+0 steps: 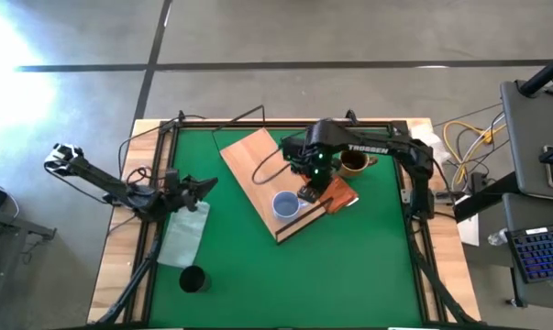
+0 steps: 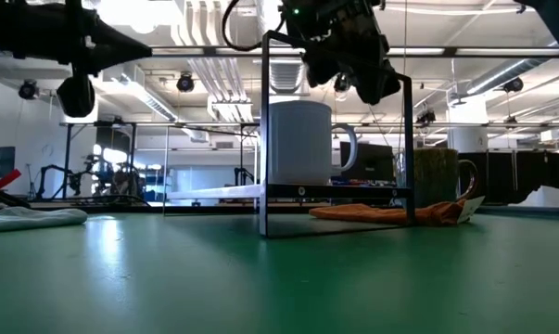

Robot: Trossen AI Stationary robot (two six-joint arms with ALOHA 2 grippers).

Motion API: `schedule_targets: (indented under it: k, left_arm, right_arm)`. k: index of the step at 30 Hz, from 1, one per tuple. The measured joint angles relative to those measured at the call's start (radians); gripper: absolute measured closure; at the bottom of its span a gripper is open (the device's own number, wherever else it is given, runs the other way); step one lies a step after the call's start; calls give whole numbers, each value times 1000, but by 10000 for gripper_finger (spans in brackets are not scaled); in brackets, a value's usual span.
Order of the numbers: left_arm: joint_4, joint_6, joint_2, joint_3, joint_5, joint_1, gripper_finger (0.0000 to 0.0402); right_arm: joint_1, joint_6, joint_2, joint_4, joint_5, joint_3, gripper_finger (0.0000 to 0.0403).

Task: Stack small to large cups/mugs on shelf
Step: Put the blue mug on the shelf

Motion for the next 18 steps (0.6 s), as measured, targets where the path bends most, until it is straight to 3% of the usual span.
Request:
schedule_targets:
  k: [18]
  left_arm:
    - [2, 1, 48, 0, 0, 33, 402]
  right_arm:
    - [55, 48, 6, 177, -60, -36, 392]
